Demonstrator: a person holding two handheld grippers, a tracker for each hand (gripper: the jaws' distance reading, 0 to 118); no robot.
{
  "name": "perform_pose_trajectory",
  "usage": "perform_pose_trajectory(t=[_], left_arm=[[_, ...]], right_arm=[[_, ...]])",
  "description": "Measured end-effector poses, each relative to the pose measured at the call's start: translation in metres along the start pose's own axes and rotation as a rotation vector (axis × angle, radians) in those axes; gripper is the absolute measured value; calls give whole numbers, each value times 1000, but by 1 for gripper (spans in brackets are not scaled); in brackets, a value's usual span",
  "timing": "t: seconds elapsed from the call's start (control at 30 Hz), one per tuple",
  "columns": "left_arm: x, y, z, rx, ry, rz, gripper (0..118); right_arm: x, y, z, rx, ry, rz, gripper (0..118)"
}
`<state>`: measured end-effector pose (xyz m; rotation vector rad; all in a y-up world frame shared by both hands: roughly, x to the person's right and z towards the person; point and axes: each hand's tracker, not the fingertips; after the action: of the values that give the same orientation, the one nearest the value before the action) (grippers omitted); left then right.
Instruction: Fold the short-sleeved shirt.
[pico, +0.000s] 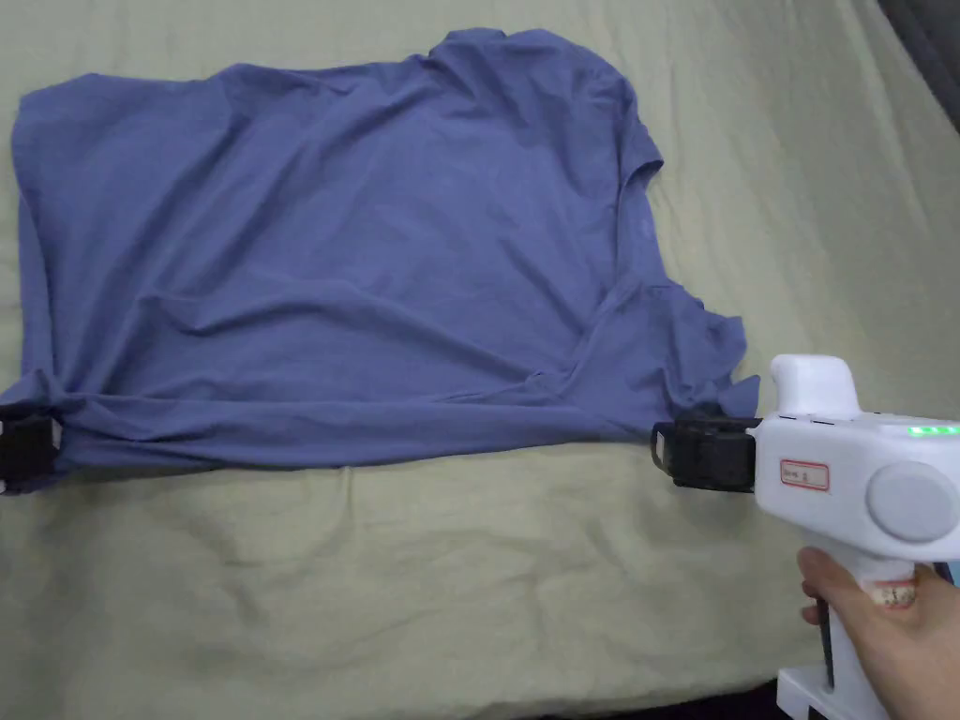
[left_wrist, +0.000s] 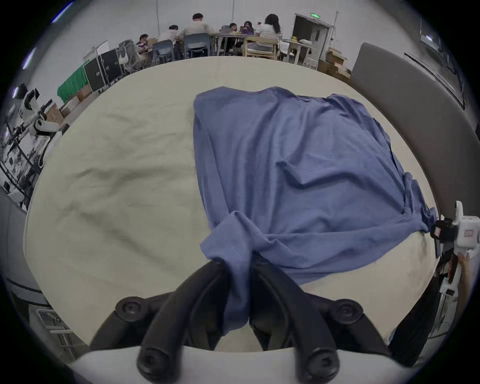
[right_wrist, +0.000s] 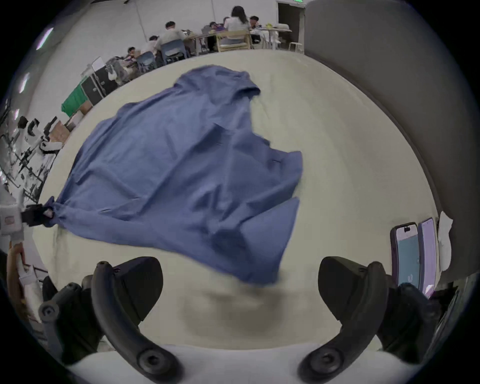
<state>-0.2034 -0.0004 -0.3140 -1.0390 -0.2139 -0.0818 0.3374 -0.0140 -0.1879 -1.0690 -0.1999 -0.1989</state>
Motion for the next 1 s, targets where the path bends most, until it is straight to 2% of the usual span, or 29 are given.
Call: perform_pose_trajectory(t=[0.03,0.07,0.1,0.13,0.17,0.2,0.27,0.4,0.57,0.73,0.87,1.0], left_arm=[[0,0,-1,-1,1,4,11],[0,1,-3,-2,-1,11,11],[-1,1,-4,-5,-5,21,11],[-1,1,-6,-8,-21,35,11],[0,1,-6,-7,-18,40,11],[1,0,-7,-8,-14,40,11],[1,0,-5,-7,-8,47,11],[7,8,18,38,19,72,11],[3,47,34,71,5,129,11],[-5,117,-3,77,61,38,11],[-18,163,-58,31,82,51,10],[-24,176,-106,-46,95,59,10]], right_arm=[[2,6,-7,0,3,-9,62],[5,8,-13,-2,17,-11,62],[5,10,-21,3,60,-12,42],[5,9,-28,13,140,-52,18],[-1,10,-28,26,82,-67,16],[-6,10,-25,36,52,-15,16],[-10,7,-15,57,43,7,16],[-12,10,16,161,95,-43,15],[-28,56,44,238,129,-41,15],[-41,134,11,250,146,-30,15],[-53,191,-40,204,126,-7,15],[-65,218,-88,131,81,16,15]])
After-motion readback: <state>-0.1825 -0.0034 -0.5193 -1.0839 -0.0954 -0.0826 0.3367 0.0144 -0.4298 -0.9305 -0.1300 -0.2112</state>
